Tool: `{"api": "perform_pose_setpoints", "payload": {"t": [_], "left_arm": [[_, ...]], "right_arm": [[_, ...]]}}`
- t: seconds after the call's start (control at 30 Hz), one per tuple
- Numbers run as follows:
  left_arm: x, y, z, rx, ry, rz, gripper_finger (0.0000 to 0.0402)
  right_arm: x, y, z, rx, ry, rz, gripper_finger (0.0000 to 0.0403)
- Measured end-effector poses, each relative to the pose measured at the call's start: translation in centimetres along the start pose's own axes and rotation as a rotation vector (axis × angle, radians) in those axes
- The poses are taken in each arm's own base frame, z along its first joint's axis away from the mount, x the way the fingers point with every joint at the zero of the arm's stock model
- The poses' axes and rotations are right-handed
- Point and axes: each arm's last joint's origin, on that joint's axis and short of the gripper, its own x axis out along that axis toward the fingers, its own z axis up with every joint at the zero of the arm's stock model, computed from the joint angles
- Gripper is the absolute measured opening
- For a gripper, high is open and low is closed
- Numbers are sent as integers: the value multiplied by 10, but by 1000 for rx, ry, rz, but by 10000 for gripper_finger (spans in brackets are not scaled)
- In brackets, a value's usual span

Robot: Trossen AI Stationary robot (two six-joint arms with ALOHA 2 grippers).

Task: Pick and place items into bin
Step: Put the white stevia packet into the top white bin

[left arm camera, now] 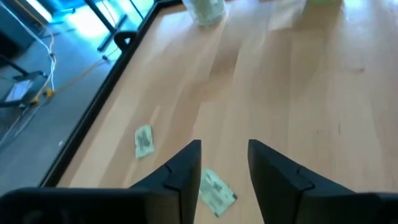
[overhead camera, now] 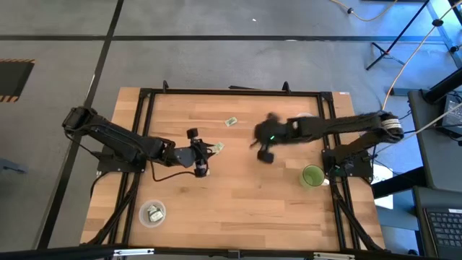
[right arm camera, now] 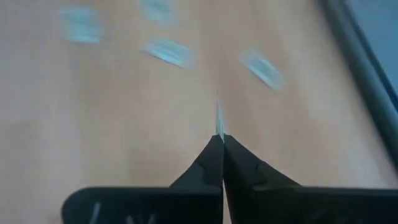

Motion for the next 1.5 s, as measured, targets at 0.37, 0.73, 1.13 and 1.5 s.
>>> {"api": "perform_pose_setpoints", "payload": {"t": [0.37, 0.73, 1.13, 1.5], "left_arm": [[0, 0, 0, -3, 4, -10, 118], [0, -1, -1, -1, 7, -37, 118], [0, -1, -1, 0, 7, -36, 115], [0, -1, -1, 0, 8, -35, 114]], "right_arm": [[-71, -83, -53, 466, 178, -440, 1], [-34, -101, -102, 520, 375, -506, 1], [-2, -97, -138, 532, 420, -502, 1], [4, -96, -143, 532, 406, -501, 37]]}}
